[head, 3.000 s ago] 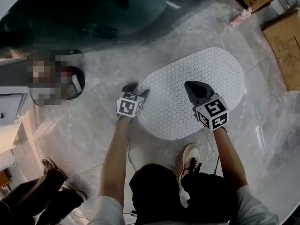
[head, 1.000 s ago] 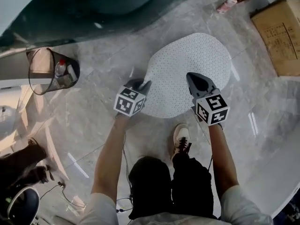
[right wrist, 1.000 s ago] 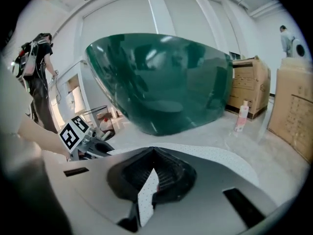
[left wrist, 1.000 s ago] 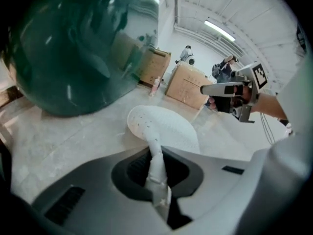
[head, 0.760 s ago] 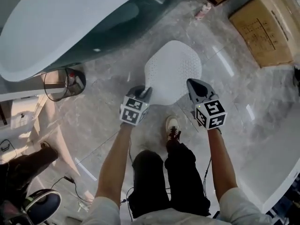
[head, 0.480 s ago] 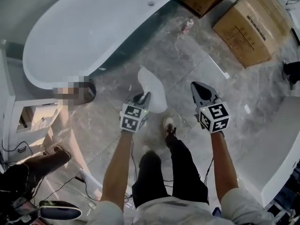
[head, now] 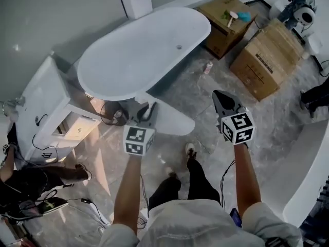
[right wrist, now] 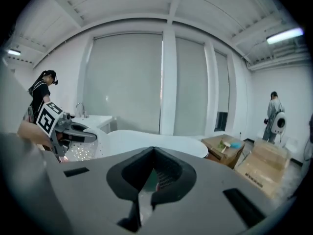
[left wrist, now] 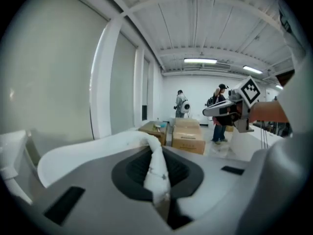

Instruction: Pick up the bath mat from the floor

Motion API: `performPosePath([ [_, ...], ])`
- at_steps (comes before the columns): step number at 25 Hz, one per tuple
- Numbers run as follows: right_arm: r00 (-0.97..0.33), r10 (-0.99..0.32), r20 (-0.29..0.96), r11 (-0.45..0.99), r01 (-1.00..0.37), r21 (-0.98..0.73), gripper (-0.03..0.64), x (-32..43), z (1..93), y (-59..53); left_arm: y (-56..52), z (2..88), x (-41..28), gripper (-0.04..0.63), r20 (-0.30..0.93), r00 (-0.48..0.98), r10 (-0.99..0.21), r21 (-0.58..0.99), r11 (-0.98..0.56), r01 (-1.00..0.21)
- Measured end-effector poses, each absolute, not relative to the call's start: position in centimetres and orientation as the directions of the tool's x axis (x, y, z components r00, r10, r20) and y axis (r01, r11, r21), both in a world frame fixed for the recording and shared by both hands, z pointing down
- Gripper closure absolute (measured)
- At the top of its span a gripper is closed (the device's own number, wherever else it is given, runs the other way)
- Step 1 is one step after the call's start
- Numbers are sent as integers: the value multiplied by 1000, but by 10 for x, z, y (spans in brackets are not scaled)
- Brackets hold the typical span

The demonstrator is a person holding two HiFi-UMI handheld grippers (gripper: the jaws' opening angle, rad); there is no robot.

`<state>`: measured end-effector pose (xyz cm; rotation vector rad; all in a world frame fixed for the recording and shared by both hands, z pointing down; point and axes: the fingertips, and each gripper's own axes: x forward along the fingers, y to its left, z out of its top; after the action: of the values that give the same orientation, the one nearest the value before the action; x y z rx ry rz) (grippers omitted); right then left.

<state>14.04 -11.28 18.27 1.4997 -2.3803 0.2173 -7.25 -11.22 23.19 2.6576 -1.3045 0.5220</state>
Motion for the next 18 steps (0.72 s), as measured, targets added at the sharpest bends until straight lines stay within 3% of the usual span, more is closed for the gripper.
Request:
performPosePath([
  [11,-448,-878,166,477,-845,241,611,96,-16,-50,-66,-2,-120,563,41,506,-862,-217,-502,-837],
  [18,-478,-872,104,486,-822,297,609,80,-57,-17,-28,-56,-129,563,-8,506,-862,-324,-477,-817],
])
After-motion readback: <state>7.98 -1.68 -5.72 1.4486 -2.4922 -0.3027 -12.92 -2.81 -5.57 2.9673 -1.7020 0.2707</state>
